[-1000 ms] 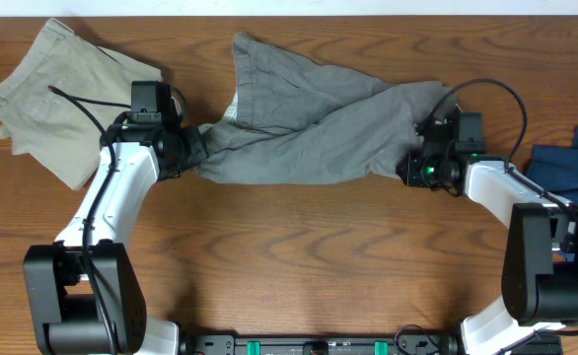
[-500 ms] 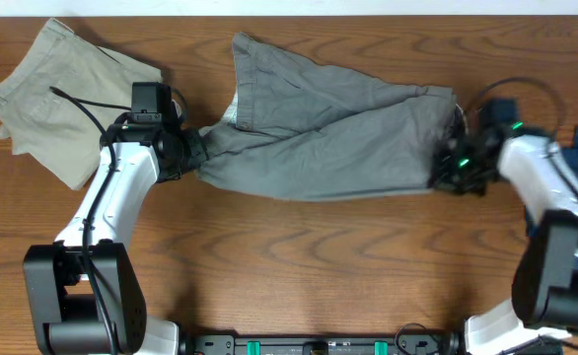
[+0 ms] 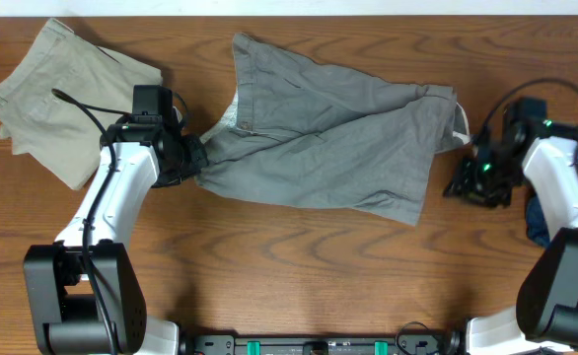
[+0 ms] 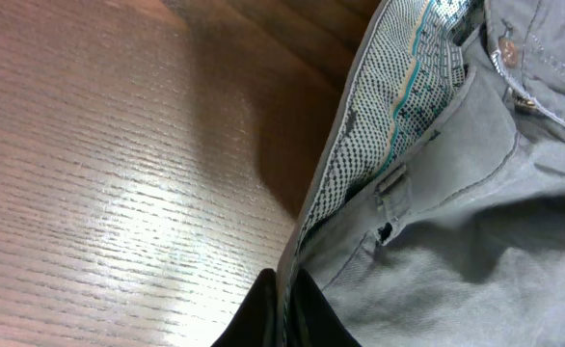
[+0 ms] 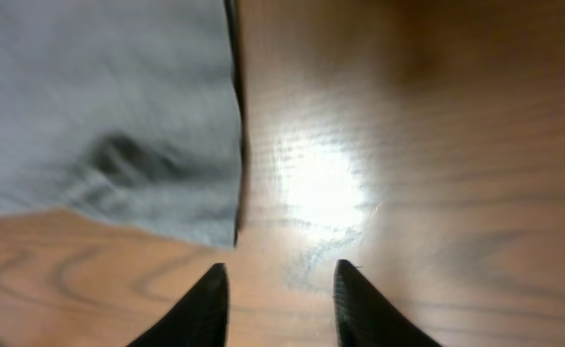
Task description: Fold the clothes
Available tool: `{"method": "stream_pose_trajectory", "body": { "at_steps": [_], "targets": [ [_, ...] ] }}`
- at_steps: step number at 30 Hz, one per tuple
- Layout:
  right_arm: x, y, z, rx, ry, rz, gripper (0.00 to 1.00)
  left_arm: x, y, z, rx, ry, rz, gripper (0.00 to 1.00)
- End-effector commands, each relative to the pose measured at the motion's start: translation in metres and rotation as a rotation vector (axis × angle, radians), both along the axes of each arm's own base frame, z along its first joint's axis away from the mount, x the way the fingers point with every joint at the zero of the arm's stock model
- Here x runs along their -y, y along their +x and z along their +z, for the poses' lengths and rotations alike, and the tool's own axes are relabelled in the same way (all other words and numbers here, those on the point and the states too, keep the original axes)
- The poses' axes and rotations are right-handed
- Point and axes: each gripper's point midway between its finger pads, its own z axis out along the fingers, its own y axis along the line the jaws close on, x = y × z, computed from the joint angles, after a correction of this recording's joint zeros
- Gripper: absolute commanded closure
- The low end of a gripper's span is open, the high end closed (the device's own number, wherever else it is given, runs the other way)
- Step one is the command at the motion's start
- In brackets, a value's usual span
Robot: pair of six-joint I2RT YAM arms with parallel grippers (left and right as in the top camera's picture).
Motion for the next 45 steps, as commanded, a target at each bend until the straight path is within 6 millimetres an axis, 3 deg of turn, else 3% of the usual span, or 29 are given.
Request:
{"method": "stream_pose_trajectory", "body": {
  "at_steps": [1, 5, 13, 14, 16, 19, 22, 26, 29, 32, 36, 39, 45],
  "targets": [
    [-0.031, -0.021, -0.015, -0.052, 0.112, 0.041, 0.54, -0.003, -0.002, -0.004, -0.014, 0.010, 0.015, 0.93],
    [-0.054, -0.031, -0.032, -0.042, 0.185, 0.073, 0.46, -0.003, -0.002, -0.004, -0.014, 0.010, 0.015, 0.93],
    [-0.074, -0.018, -0.061, 0.092, 0.165, 0.139, 0.37, -0.003, -0.002, -0.004, -0.017, 0.010, 0.015, 0.93],
    [-0.076, -0.017, -0.064, 0.102, 0.165, 0.143, 0.39, -0.003, -0.003, -0.004, -0.020, 0.010, 0.015, 0.93],
    [-0.080, -0.017, -0.067, 0.115, 0.164, 0.153, 0.53, -0.003, -0.004, -0.005, -0.027, 0.010, 0.015, 0.93],
    [-0.082, -0.019, -0.071, 0.117, 0.151, 0.168, 0.96, -0.003, -0.006, -0.005, -0.031, 0.010, 0.015, 0.93],
    [-0.070, -0.020, -0.074, 0.104, 0.089, 0.160, 0.99, -0.003, -0.007, -0.005, -0.036, 0.010, 0.015, 0.92],
    [-0.040, -0.015, -0.069, 0.063, -0.003, 0.063, 0.99, -0.003, -0.010, -0.006, -0.050, 0.009, 0.015, 0.92],
    [-0.027, -0.002, -0.050, 0.066, 0.017, 0.005, 0.99, -0.003, -0.013, -0.007, -0.064, 0.007, 0.016, 0.94],
    [-0.029, 0.016, -0.020, 0.113, 0.102, 0.041, 0.99, 0.004, -0.013, -0.002, -0.056, -0.032, 0.004, 0.94],
    [-0.036, 0.036, 0.024, 0.180, 0.161, 0.126, 0.99, 0.013, -0.011, 0.026, 0.021, -0.083, -0.018, 0.94],
    [-0.034, 0.052, 0.060, 0.244, 0.149, 0.140, 0.99, 0.013, -0.007, 0.060, 0.129, -0.073, -0.046, 0.94],
    [-0.025, 0.078, 0.156, 0.478, 0.092, 0.147, 0.99, 0.012, 0.000, 0.165, 0.441, -0.031, -0.098, 0.94]
  ]
}}
